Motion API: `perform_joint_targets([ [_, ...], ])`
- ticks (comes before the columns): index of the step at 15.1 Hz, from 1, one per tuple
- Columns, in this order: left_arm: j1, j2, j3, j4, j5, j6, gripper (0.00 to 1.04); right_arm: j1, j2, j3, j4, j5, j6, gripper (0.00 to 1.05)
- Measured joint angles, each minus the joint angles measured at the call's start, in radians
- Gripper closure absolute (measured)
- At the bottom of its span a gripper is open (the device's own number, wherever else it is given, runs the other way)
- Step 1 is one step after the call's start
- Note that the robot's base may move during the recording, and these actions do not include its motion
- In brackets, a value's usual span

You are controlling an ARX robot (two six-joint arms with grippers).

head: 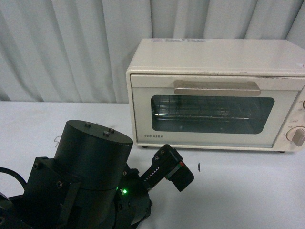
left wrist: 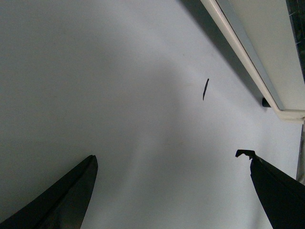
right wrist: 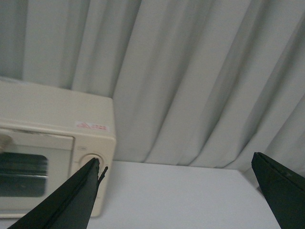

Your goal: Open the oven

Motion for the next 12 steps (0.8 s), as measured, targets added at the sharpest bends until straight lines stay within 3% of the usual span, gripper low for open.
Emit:
perform_joint_targets([
  [2,0.000,-0.002,0.000,0.000,0.003,0.000,0.07,-0.006,0.383,0.060,0.349,-0.045,-0.185,0.06],
  [4,0.000,-0.002,0.000,0.000,0.003,0.000,0.07,-0.024,0.663,0.203,0.589,-0.140,-0.319,0.06],
  [5,0.000,-0.002,0.000,0.000,0.003,0.000,0.07,-0.036,0.767,0.268,0.622,-0.176,-0.367,0.06],
  [10,0.000,-0.002,0.000,0.000,0.003,0.000,0.07,-0.029,1.004,0.562,0.371,-0.414,-0.590,0.06],
  [11,0.000,-0.002,0.000,0.000,0.003,0.000,0.07,-0.016,1.010,0.594,0.346,-0.444,-0.618,0.10],
  [12,0.000,-0.002,0.000,0.000,0.002,0.000,0.07,-0.004,1.022,0.618,0.300,-0.484,-0.653,0.21],
])
